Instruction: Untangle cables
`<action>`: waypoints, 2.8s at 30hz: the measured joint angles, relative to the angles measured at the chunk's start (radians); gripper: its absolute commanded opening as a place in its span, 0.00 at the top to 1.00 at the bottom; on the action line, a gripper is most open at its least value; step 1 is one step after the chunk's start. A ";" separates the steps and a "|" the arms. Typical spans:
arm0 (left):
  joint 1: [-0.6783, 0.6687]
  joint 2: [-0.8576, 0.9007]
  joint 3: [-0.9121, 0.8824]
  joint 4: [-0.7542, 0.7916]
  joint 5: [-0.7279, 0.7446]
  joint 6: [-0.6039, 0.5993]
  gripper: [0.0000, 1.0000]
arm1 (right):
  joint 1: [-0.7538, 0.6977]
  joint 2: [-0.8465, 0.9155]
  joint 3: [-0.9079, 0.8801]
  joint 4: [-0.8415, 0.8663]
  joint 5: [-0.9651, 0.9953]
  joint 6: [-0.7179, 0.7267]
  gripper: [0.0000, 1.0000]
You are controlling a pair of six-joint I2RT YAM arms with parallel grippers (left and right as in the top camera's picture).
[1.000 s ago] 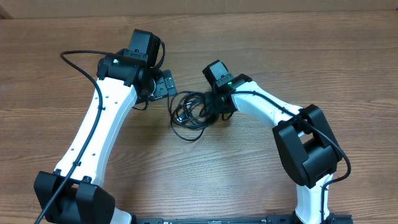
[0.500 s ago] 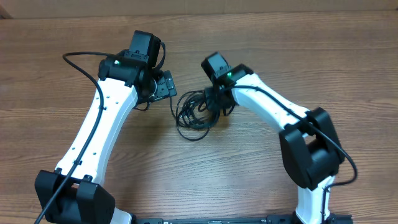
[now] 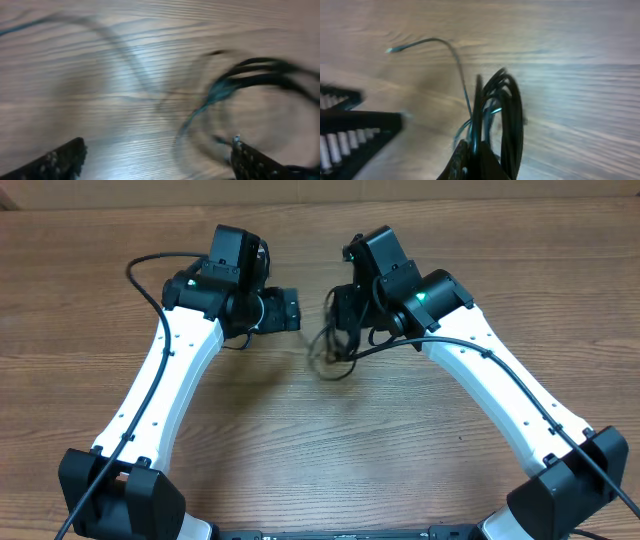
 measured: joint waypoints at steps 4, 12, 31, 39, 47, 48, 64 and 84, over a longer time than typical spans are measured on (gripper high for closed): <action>0.000 0.000 -0.001 0.027 0.051 0.086 0.00 | 0.000 0.000 0.000 -0.002 -0.079 -0.008 0.96; 0.000 0.005 -0.001 0.048 0.079 0.184 0.00 | -0.005 0.000 0.000 -0.032 -0.077 -0.021 0.96; -0.065 0.228 -0.005 0.156 0.285 0.311 0.07 | -0.034 0.000 0.000 -0.046 -0.051 -0.027 0.96; -0.081 0.280 -0.006 0.171 0.243 0.334 0.60 | -0.039 0.000 0.000 -0.040 -0.069 -0.027 0.96; -0.084 0.286 0.000 0.121 0.212 0.346 0.96 | -0.148 0.000 0.000 -0.038 -0.077 -0.026 0.89; -0.084 0.285 0.008 0.100 0.208 0.347 0.96 | -0.166 0.000 0.000 -0.039 -0.077 -0.021 0.75; 0.032 0.038 0.416 0.031 0.297 0.217 0.96 | -0.349 0.001 -0.020 -0.140 -0.091 -0.042 0.34; 0.031 -0.049 0.426 0.139 0.383 0.113 0.96 | -0.206 0.082 -0.080 0.007 -0.336 -0.193 0.40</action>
